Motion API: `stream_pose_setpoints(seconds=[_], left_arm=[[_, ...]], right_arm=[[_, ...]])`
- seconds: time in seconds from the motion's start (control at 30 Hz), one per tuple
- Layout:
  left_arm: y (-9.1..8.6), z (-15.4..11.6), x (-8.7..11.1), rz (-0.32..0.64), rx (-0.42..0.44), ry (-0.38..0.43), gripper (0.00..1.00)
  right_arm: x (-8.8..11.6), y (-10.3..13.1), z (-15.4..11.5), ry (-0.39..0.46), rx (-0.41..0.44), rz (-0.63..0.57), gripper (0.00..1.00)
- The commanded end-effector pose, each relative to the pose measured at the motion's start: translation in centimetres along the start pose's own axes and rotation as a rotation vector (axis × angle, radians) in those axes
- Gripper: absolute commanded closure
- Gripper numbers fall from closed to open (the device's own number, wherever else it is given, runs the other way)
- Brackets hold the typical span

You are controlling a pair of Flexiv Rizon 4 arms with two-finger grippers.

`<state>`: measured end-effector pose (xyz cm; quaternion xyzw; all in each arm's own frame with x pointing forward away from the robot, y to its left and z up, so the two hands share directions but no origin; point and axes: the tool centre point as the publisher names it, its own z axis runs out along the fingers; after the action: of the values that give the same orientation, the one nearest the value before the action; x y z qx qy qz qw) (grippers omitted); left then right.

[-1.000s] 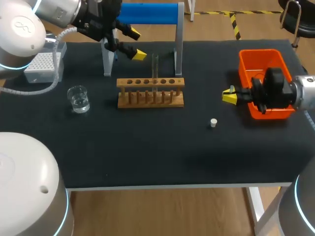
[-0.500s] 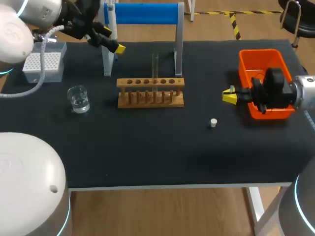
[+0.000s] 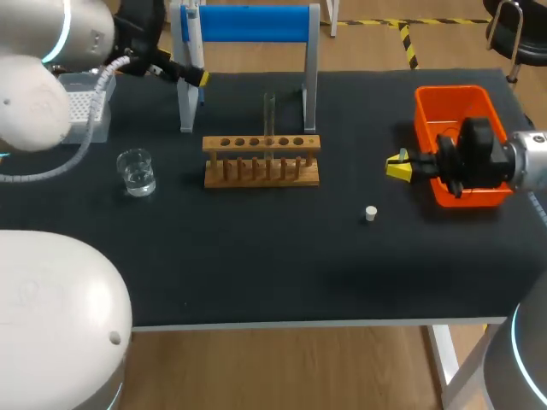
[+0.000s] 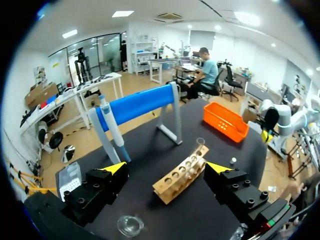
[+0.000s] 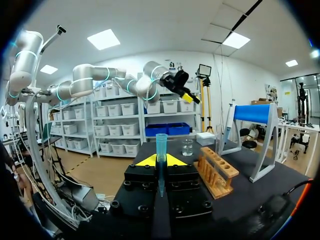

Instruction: Invert the test tube, pick up the pipette, mount the tip to pipette, aspirate from beaker and dispense into the tube, eject the tip, return the pipette, and cap with the stopper.

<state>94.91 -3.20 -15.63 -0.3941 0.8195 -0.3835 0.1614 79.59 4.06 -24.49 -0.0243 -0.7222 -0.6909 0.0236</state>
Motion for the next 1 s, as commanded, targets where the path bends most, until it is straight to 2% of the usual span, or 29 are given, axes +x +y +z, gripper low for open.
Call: stream_pose_setpoints(seconds=[0.03,0.2,0.33,0.4,0.73,1.0], left_arm=[[-0.4,1.1,-0.2,-0.05,0.002,-0.206,0.0],[-0.7,1.8,-1.0,-0.102,0.013,-0.289,0.0],[-1.1,2.3,-1.2,-0.107,0.028,-0.314,0.0],[-1.1,2.6,-1.5,-0.117,0.026,-0.354,0.0],[-2.1,3.5,-2.8,-0.169,0.09,-0.479,0.0],[-2.9,4.5,-3.6,-0.197,0.128,-0.543,0.0]], right_arm=[[0.0,0.0,0.0,-0.001,0.0,-0.001,1.0],[0.0,0.0,0.0,-0.001,0.0,-0.001,1.0],[0.0,0.0,0.0,-0.001,0.0,-0.001,1.0],[0.0,0.0,0.0,-0.001,0.0,-0.001,1.0],[0.0,0.0,0.0,-0.001,0.0,-0.001,1.0],[0.0,0.0,0.0,-0.001,0.0,-0.001,1.0]])
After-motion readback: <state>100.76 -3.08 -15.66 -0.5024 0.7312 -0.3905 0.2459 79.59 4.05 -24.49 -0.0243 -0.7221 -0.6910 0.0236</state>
